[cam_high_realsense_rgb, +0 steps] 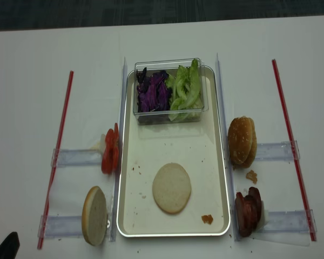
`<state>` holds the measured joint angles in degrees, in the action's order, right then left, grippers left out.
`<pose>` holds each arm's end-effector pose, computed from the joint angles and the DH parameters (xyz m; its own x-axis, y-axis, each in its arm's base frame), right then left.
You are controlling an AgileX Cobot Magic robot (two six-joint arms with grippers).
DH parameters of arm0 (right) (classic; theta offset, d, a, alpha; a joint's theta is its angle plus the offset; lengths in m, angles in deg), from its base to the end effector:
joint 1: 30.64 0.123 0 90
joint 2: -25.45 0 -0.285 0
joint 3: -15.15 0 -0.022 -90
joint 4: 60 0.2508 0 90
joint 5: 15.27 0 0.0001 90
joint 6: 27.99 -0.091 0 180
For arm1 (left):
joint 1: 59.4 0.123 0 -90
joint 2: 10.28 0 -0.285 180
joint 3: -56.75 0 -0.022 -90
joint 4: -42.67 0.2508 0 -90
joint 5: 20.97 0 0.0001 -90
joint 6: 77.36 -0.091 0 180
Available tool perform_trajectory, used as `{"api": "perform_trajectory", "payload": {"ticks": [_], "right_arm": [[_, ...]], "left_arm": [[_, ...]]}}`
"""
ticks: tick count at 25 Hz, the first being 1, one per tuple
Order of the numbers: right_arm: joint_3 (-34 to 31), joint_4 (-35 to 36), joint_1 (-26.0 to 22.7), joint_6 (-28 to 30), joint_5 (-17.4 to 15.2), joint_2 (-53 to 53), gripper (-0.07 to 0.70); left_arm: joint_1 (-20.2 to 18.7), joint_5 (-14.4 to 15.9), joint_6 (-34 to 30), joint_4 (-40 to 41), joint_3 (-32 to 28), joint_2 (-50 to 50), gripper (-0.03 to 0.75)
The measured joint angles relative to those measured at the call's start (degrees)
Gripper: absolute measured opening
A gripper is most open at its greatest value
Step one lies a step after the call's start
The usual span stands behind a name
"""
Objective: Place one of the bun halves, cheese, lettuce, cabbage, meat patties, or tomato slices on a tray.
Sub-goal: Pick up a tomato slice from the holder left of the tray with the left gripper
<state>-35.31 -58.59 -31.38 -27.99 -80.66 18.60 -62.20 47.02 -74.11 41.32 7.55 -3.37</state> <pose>-0.0072 0.0021 0.2617 -0.5401 0.0172 -0.8414 -0.0004 0.9998 0.0207 -0.0118 -0.0014 0.2643 -0.5631 -0.0380 -0.8255 0.0301 0.9973 -0.0665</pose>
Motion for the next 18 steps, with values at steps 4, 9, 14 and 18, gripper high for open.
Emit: {"api": "perform_trajectory", "payload": {"ticks": [4, 9, 14, 18], "right_arm": [[0.0, 0.1, 0.0, 0.0, 0.0, 0.0, 0.564], [0.0, 0.1, 0.0, 0.0, 0.0, 0.0, 0.564], [0.0, 0.1, 0.0, 0.0, 0.0, 0.0, 0.564], [0.0, 0.1, 0.0, 0.0, 0.0, 0.0, 0.564]], "left_arm": [[0.0, 0.0, 0.0, -0.1, 0.0, 0.0, 0.429], [0.0, 0.0, 0.0, -0.1, 0.0, 0.0, 0.429], [0.0, 0.0, 0.0, -0.1, 0.0, 0.0, 0.429], [0.0, 0.0, 0.0, -0.1, 0.0, 0.0, 0.429]]}}
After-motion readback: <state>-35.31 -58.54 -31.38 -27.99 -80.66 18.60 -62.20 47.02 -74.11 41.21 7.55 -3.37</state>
